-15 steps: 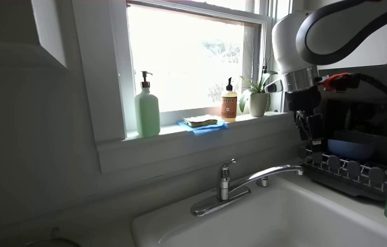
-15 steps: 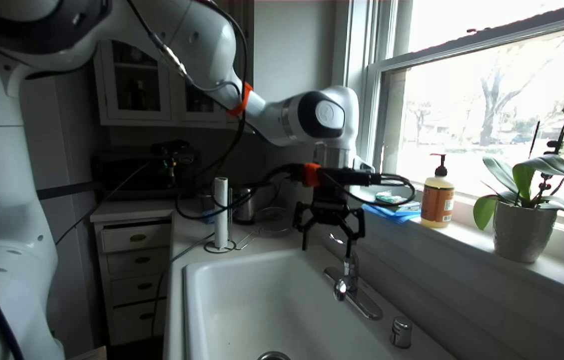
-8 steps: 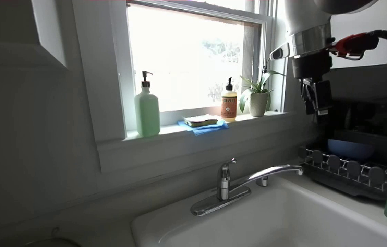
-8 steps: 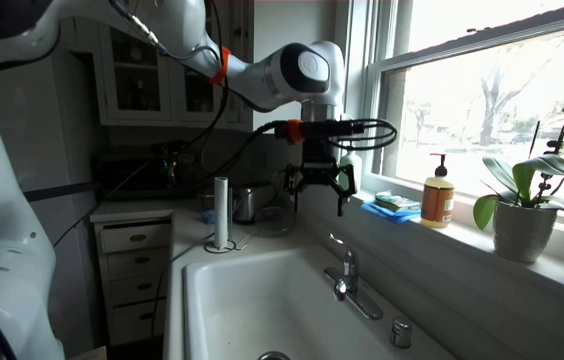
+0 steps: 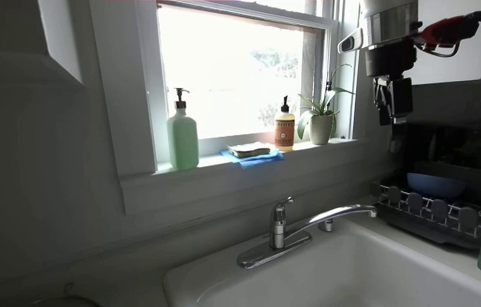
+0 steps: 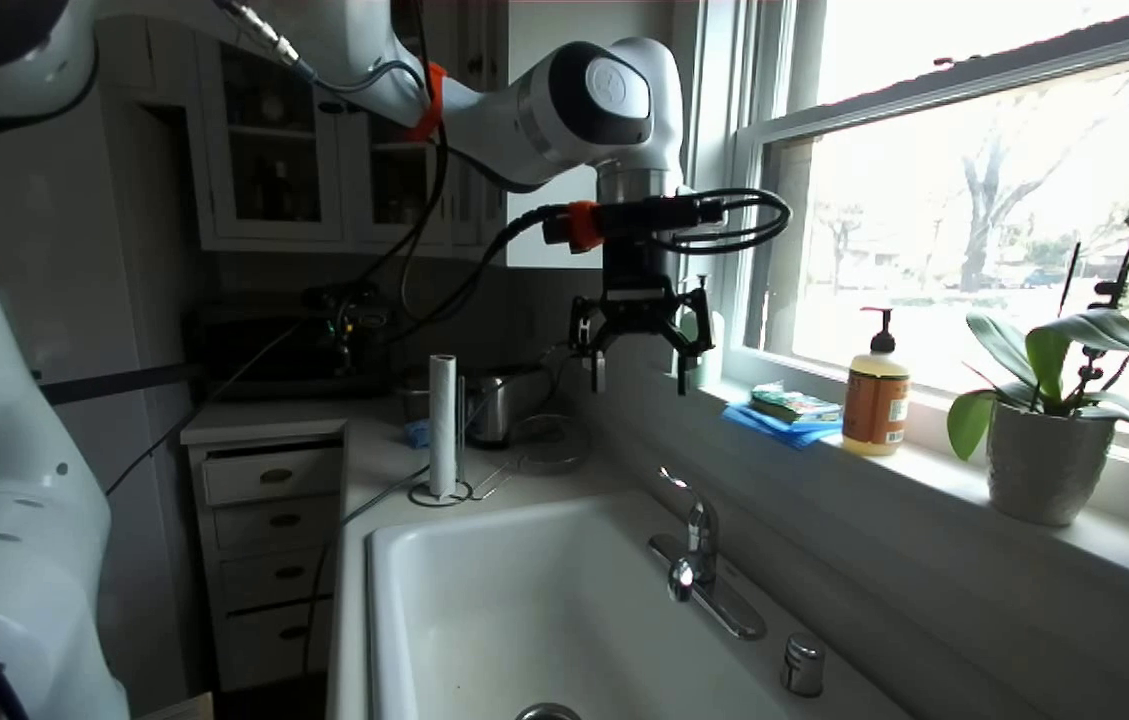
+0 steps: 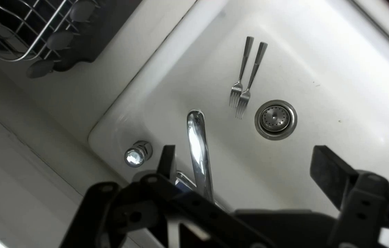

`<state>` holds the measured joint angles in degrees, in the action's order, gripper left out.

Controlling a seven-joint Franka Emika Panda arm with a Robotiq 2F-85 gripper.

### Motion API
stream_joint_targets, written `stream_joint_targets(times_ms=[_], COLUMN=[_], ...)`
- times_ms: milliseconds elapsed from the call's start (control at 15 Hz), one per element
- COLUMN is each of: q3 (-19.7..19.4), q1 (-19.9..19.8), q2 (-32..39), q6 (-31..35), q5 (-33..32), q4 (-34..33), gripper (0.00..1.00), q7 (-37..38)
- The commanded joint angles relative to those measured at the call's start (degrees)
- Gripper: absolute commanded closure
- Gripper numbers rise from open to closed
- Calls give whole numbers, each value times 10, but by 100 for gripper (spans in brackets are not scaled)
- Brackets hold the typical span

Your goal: Turn the faucet to the right

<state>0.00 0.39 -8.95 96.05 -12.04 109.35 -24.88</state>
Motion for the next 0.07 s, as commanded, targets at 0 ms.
stream_joint_targets(times_ms=[0], q3=[-3], q1=[4], q2=[2], q6=[-2], q5=[0], q4=[-2], gripper=[0], q7=[0])
